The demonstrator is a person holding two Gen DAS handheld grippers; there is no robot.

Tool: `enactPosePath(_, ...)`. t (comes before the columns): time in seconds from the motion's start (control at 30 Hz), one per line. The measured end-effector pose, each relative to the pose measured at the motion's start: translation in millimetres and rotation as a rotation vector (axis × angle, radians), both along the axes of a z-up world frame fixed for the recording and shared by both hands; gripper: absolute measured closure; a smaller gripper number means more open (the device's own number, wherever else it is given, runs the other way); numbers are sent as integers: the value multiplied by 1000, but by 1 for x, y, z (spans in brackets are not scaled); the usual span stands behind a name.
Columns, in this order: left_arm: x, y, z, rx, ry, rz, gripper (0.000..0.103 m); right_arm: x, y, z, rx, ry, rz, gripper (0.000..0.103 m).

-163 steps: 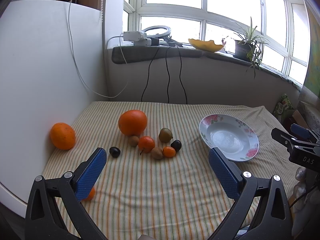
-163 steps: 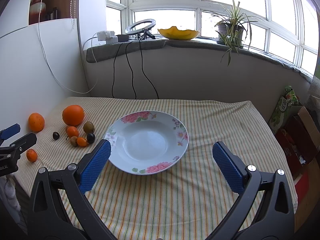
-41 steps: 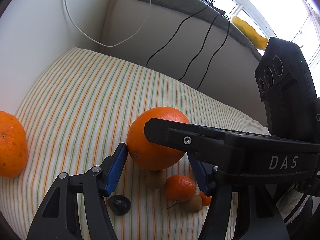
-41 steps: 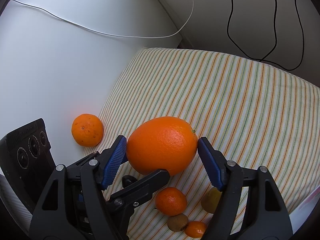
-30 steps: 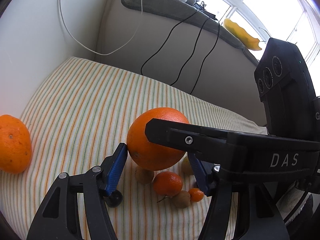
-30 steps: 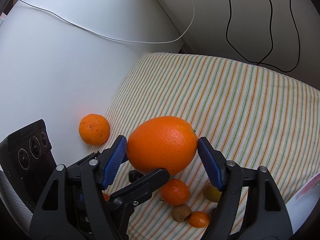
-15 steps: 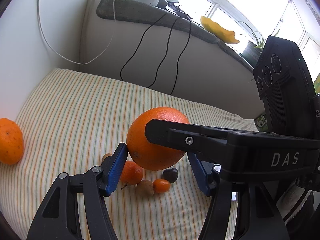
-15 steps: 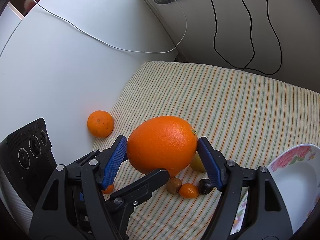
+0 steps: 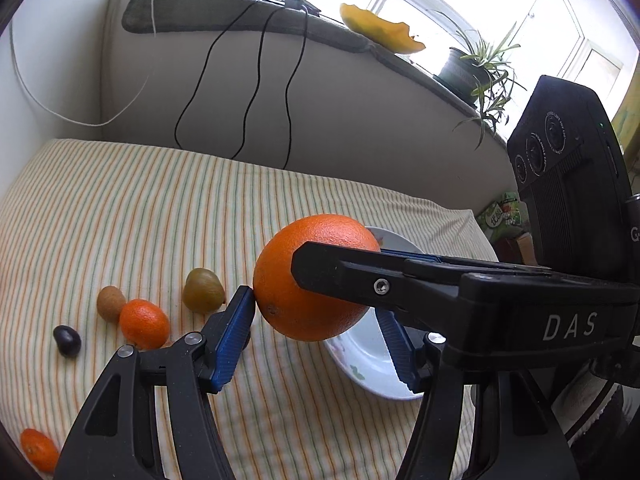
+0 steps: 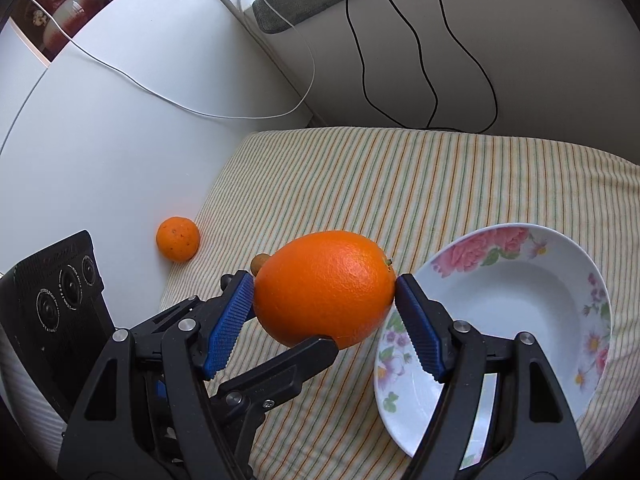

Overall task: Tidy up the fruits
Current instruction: 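Lift the large orange with the right tool and carry it over the plate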

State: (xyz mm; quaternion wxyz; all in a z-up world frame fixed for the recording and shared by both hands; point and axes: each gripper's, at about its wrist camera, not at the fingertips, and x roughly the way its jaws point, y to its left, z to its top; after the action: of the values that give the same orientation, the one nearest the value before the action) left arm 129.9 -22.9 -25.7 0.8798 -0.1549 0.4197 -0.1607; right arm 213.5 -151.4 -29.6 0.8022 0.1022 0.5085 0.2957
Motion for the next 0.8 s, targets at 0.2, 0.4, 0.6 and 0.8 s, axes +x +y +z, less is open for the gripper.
enactPosePath(0.2, 17, -28, -8, -6, 23, -42, 41, -7, -28, -3, -11, 3, -48, 27)
enactPosePath(0.4, 27, -54, -17, -11, 43, -72, 41, -7, -47, -17, -14, 28, -92, 27)
enactPosePath(0.6, 33, -74, -23, -17, 52, -88, 41, -1, -66, -23, -14, 38, -122, 27)
enactPosePath(0.8, 40, -87, -29, -1, 75, -105, 41, -1, -84, -33, -3, 65, -142, 27)
